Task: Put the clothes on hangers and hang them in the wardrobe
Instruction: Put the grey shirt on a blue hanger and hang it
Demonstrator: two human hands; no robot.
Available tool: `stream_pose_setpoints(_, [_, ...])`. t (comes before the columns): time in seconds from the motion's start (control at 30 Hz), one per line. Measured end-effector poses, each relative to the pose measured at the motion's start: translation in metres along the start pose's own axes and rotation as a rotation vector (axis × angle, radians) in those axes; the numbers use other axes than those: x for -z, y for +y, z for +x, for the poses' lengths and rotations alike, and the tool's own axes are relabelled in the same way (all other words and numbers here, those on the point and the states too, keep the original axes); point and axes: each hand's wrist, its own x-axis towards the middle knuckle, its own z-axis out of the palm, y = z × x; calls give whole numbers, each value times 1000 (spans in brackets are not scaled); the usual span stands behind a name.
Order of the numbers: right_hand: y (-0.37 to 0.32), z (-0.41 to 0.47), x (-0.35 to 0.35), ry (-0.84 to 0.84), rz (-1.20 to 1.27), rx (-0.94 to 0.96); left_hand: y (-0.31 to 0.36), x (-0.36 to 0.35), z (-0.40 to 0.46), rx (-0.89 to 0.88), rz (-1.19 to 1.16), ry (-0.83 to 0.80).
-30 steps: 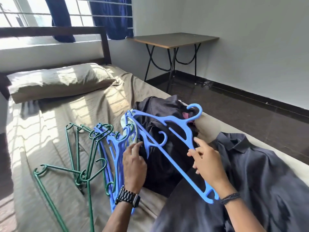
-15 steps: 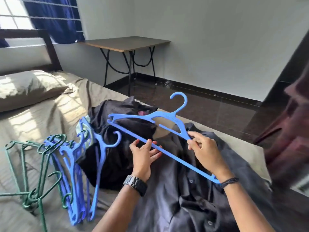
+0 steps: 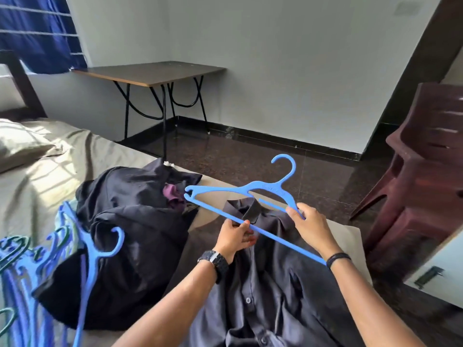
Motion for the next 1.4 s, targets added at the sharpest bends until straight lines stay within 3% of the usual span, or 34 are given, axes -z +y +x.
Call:
stream_pose_setpoints(0.1, [9, 22, 4, 92, -59, -28, 1, 2, 40, 86, 392, -88])
stream_pose_setpoints(0.23, [20, 50, 8, 220, -158, -16, 9, 11, 97, -69, 1005, 85])
stream_pose_setpoints(0.47, [32, 81, 16, 333, -507, 198, 7, 38, 155, -128, 1424, 181])
stream_pose_setpoints(0.77, [29, 104, 33, 183, -644, 242, 8, 47, 179, -126, 1494, -25])
stream_pose_setpoints(1.0, [26, 109, 27, 14, -564, 235, 29, 57, 153, -257, 1323, -139])
stream_pose_setpoints(1.2, [6, 110, 23, -107, -339, 247, 59, 59, 115, -417, 1144, -244])
stream_pose_setpoints(1.4, [-21, 110, 12, -249, -175, 235, 80, 47, 83, -565, 1019, -250])
